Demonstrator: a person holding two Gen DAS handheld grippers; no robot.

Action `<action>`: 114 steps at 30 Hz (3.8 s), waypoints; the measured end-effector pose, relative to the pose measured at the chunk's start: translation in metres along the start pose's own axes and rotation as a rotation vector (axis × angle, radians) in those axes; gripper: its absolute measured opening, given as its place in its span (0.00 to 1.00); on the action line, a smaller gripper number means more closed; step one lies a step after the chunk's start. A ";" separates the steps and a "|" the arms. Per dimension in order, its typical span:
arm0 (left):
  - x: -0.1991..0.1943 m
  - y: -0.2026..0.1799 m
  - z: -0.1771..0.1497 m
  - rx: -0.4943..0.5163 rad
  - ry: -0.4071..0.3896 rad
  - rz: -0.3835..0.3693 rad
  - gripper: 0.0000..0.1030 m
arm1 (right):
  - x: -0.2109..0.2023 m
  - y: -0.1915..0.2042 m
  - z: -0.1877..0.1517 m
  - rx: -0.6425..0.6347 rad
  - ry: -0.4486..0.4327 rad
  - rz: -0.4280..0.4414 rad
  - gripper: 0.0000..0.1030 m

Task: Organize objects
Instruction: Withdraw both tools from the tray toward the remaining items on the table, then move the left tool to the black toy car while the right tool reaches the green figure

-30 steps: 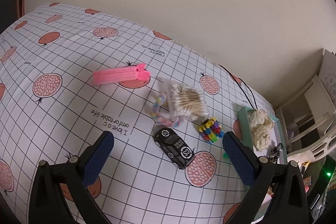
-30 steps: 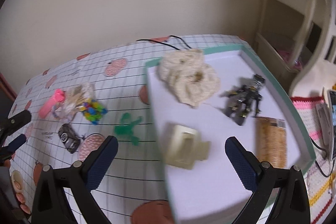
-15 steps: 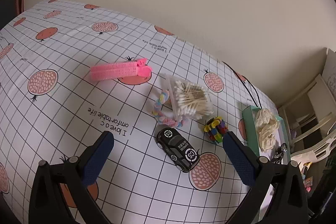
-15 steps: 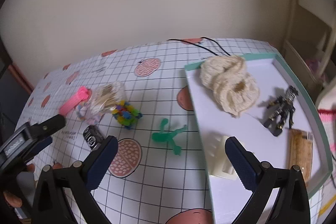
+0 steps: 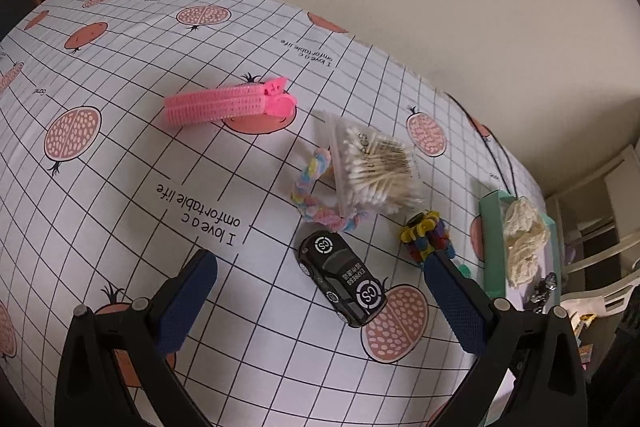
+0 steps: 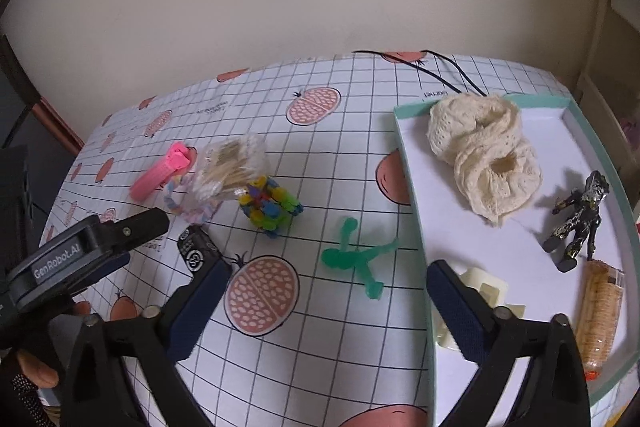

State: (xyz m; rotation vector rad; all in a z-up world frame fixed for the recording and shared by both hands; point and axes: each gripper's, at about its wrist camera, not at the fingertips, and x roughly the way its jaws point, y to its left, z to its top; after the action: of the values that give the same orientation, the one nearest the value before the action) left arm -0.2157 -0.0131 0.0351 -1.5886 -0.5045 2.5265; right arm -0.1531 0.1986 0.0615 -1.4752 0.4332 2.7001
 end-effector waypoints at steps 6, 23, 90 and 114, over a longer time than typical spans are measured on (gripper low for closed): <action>0.011 -0.001 -0.002 -0.030 0.041 -0.017 1.00 | 0.004 -0.009 0.000 0.015 0.027 0.045 0.73; 0.021 -0.008 -0.002 -0.045 0.067 -0.057 1.00 | 0.015 -0.008 -0.009 -0.015 0.055 -0.056 0.38; 0.034 -0.029 -0.017 0.167 0.095 0.045 0.50 | 0.021 -0.007 -0.009 -0.026 0.078 -0.140 0.17; 0.035 -0.031 -0.018 0.170 0.095 0.041 0.50 | 0.030 0.001 -0.015 -0.076 0.052 -0.180 0.21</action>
State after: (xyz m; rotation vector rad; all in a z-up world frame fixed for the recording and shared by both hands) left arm -0.2173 0.0297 0.0089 -1.6615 -0.2423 2.4338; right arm -0.1574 0.1904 0.0296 -1.5252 0.1909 2.5694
